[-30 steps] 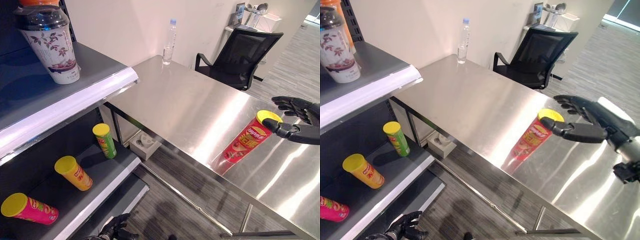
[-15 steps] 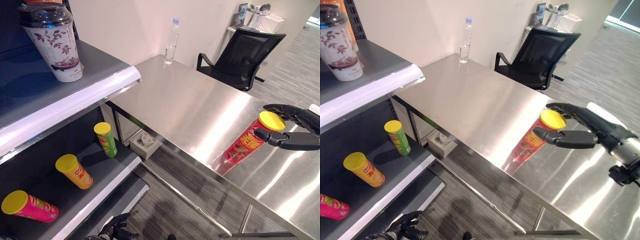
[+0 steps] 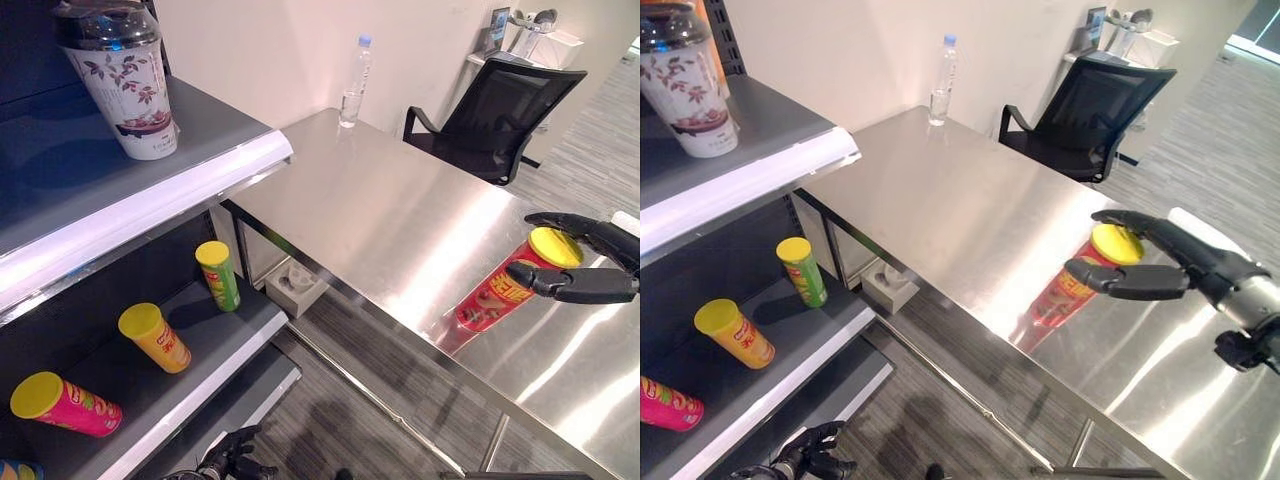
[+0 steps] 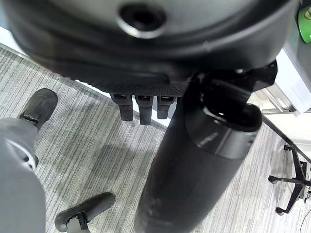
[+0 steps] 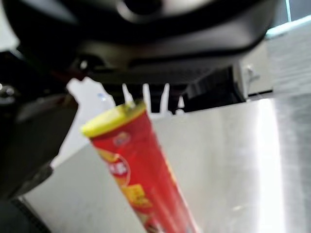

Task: Put the goods on the table back onto the shelves and tidy them up.

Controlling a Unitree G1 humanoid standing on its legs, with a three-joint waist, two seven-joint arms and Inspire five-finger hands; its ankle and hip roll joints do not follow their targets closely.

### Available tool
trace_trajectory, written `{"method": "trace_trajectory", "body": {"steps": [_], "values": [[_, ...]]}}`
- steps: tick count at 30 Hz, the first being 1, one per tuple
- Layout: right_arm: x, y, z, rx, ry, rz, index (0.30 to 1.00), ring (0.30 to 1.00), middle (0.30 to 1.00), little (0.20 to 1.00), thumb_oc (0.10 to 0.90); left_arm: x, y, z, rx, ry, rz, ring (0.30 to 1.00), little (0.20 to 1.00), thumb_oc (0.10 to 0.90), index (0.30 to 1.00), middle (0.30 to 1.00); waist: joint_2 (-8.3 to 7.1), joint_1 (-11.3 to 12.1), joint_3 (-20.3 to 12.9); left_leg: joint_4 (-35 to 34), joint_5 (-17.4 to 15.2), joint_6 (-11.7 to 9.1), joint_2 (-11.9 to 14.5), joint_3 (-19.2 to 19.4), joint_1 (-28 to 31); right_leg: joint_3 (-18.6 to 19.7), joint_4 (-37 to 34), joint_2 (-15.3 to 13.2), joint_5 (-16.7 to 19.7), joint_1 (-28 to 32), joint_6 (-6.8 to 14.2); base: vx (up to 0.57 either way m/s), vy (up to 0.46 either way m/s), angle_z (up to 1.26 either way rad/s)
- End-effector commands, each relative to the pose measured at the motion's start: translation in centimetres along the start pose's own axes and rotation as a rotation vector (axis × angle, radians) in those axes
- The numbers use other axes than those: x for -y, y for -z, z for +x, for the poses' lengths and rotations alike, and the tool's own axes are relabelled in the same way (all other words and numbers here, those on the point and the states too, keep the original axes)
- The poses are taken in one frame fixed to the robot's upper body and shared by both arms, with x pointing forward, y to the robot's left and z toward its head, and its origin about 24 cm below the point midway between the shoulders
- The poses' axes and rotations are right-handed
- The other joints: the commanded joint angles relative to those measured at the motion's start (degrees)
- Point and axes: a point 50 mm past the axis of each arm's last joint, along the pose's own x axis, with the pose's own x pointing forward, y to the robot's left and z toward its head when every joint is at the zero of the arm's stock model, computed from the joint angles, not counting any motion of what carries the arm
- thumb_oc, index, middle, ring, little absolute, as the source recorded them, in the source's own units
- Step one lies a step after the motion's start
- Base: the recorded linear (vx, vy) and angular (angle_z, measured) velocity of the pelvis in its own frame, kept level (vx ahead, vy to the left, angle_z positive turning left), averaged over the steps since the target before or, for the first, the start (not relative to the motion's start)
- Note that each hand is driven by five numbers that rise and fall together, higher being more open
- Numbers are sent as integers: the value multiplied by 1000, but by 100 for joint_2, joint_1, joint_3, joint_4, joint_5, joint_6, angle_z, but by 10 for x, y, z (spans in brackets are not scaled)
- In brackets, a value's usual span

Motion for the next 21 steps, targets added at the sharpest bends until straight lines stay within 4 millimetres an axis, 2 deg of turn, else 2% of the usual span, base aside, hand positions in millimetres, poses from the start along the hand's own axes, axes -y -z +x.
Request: {"method": "trace_trajectory", "body": {"steps": [1, 8, 9, 10, 11, 12, 21], "values": [[54, -28, 2, 116, 253, -87, 900, 900, 900, 900, 800, -6, -52, 9, 198, -1, 49, 900, 900, 800, 900, 900, -154, 211, 56, 40, -150, -447, 371, -234, 274, -613, 102, -90, -435, -24, 156, 7, 3, 4], [51, -26, 3, 102, 234, -86, 900, 900, 900, 900, 800, -8, -50, 9, 191, -10, 49, 900, 900, 800, 900, 900, -159, 240, 79, 37, -167, -440, 356, -280, 275, -650, 102, -104, -452, 12, 145, 9, 7, 5], [50, -25, 3, 96, 225, -86, 716, 716, 716, 716, 678, -9, -49, 9, 190, -11, 48, 900, 900, 800, 900, 900, -163, 244, 81, 37, -168, -441, 354, -280, 277, -653, 102, -104, -453, 15, 145, 5, 5, 3], [50, -25, 4, 94, 219, -85, 641, 641, 641, 641, 627, -9, -49, 9, 189, -13, 49, 900, 900, 800, 900, 900, -166, 247, 83, 37, -169, -442, 353, -280, 277, -659, 102, -106, -450, 15, 145, 0, 1, 3], [49, -25, 4, 93, 211, -85, 434, 434, 434, 434, 489, -9, -49, 9, 186, -13, 48, 900, 900, 800, 900, 900, -170, 251, 81, 37, -168, -443, 352, -280, 275, -664, 102, -105, -451, 16, 145, 0, 0, 0], [49, -25, 4, 93, 211, -84, 309, 309, 309, 309, 406, -9, -49, 9, 186, -13, 48, 900, 900, 800, 900, 900, -170, 249, 79, 37, -168, -443, 352, -280, 274, -664, 102, -105, -451, 15, 145, 0, 0, 0], [45, -31, 4, 109, 135, -83, 300, 300, 300, 300, 400, -9, -50, 9, 190, -12, 37, 900, 900, 800, 900, 900, -208, 223, 70, 40, -149, -462, 364, -275, 302, -674, 102, -77, -469, 43, 130, 0, 0, 0]]}}
